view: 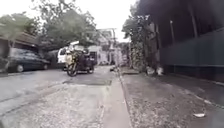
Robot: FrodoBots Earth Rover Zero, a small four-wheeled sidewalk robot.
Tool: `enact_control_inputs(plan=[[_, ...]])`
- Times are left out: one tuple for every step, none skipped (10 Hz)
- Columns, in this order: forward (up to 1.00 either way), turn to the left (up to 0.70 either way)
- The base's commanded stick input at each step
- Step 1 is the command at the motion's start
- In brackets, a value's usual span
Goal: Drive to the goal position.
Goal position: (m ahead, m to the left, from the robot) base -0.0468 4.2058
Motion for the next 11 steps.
enact_control_inputs(plan=[[1.0, 0.0], [1.0, 0.0], [1.0, 0.0], [1.0, 0.0], [1.0, 0.0], [1.0, 0.0], [1.0, 0.25], [1.0, 0.27], [1.0, 0.27], [1.0, 0.27], [1.0, 0.15]])
